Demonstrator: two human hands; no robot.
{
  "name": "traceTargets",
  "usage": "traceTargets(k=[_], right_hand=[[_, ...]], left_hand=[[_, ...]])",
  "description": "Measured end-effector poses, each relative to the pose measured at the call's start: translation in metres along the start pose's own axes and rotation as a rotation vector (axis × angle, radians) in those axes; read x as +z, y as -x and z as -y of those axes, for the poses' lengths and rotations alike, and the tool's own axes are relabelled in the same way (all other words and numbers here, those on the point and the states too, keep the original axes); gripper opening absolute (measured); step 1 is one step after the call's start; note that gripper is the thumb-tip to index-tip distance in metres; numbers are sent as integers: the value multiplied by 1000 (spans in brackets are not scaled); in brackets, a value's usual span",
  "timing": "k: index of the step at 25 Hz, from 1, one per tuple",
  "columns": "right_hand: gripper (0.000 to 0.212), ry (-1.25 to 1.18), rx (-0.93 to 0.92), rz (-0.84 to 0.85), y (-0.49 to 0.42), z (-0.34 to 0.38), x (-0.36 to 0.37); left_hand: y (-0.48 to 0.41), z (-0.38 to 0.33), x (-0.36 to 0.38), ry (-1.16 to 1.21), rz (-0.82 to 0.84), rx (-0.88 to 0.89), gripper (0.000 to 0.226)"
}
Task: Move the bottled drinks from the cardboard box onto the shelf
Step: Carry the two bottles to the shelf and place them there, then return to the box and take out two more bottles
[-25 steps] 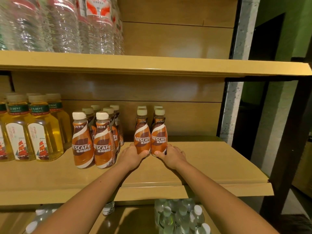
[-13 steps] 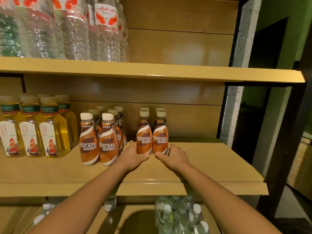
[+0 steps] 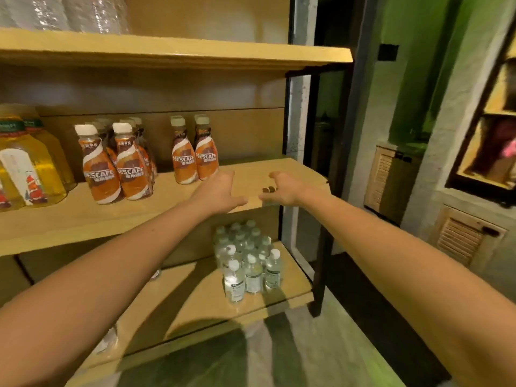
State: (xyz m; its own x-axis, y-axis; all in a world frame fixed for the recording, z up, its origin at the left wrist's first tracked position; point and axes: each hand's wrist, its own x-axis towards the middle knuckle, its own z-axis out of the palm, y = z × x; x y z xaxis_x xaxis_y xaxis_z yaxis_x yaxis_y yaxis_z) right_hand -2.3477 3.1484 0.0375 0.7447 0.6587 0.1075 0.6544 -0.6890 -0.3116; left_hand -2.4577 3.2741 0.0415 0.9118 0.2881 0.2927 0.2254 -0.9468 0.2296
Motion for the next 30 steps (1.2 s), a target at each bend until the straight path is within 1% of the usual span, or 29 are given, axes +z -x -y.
traceTargets(k=[4,6,9,11,15,19,22,26,30], right_hand=[[64,171,116,-29,74,-65,-14],[64,255,195,-47,114,-105,-23],[61,304,341,-72,177,-167,-41],[58,317,460,-82,219,-209,-55],[61,305,649,-124,311,-295,-84],[61,354,796,-137,407,-393,-117],[60,414,906,-87,474,-466,-151],[66,459,1044,-56,550,-555,-202],[67,486,1065,-44,583,-635,-237]], left_hand=[[8,-72,27,-30,159,174,73],[8,-112,41,-62,194,268,79],[13,-184,63,-64,221,418,82],[17,-237,78,-64,240,504,81],[27,-358,111,-39,282,672,75],[46,-492,151,107,379,839,61],[54,-593,180,205,438,892,64],[69,-716,207,205,397,890,76],[50,-809,238,181,399,926,82]])
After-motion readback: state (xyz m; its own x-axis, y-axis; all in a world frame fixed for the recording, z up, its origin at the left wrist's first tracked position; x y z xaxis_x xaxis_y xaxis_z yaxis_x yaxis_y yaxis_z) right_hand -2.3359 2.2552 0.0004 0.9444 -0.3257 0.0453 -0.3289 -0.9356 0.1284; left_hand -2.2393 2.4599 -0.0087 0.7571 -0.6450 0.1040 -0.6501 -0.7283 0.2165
